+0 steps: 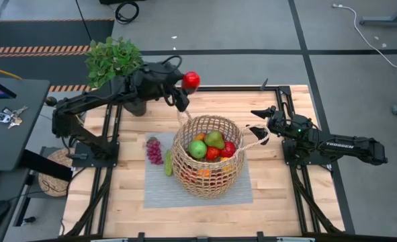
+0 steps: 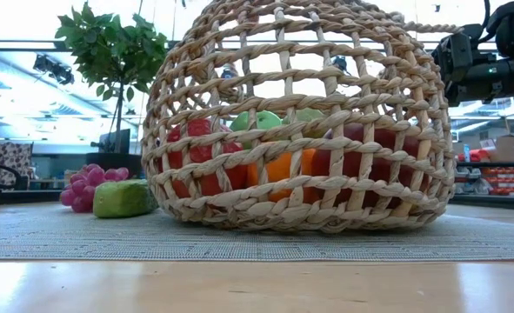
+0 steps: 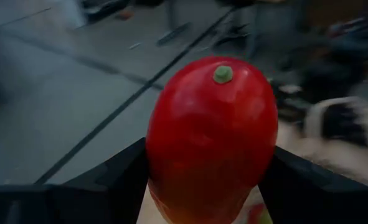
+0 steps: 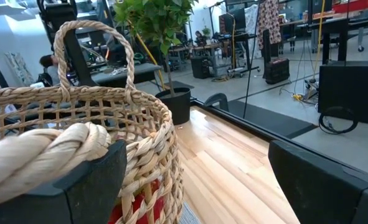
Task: Build produce basket
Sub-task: Put the red mango into the brown basket
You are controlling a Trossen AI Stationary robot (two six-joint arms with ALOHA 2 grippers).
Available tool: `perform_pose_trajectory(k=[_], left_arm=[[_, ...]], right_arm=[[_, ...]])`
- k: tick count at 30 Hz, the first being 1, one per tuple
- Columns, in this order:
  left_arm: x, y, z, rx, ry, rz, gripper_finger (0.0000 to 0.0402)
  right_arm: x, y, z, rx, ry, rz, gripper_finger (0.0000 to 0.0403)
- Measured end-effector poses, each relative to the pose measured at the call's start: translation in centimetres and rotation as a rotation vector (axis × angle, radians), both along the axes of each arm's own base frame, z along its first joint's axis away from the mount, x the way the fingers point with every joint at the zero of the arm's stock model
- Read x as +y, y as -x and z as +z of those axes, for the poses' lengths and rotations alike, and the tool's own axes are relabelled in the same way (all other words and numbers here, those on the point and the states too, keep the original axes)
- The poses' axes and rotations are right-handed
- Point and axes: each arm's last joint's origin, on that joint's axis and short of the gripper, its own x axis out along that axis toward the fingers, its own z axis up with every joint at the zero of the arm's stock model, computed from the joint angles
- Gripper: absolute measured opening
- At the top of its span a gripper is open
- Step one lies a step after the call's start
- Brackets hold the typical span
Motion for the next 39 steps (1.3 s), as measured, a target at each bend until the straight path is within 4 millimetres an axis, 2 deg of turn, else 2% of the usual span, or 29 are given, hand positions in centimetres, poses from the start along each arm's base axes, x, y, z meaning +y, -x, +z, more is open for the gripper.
perform_pose_trajectory(k=[5, 16, 21, 24, 31, 34, 39], left_arm=[[-1.6, -0.3, 1.5, -0.096, 0.036, -0.178, 0.0266], [-5.1, -1.0, 1.4, -0.103, 0.103, -0.43, 0.0268], [-6.0, -1.2, 1.6, -0.119, 0.095, -0.48, 0.027], [-6.5, -2.2, 1.0, -0.111, 0.088, -0.498, 0.0268], [-7.5, -5.9, -2.2, -0.024, 0.107, -0.526, 0.0269], [-7.8, -6.8, -2.9, -0.018, 0.088, -0.545, 0.0267], [-8.1, -7.1, -3.1, 0.002, 0.033, -0.575, 0.0266]], right_arm=[[0.0, 0.0, 0.0, 0.0, 0.0, 0.0, 0.0394], [0.0, 0.0, 0.0, 0.0, 0.0, 0.0, 0.0394], [0.0, 0.0, 0.0, 0.0, 0.0, 0.0, 0.0394], [0.0, 0.0, 0.0, 0.0, 0.0, 0.0, 0.0394], [0.0, 0.0, 0.0, -0.002, 0.001, 0.0, 0.0394], [0.0, 0.0, 0.0, -0.004, 0.001, 0.0, 0.0394], [0.0, 0.0, 0.1, -0.009, 0.003, 0.0, 0.0394]])
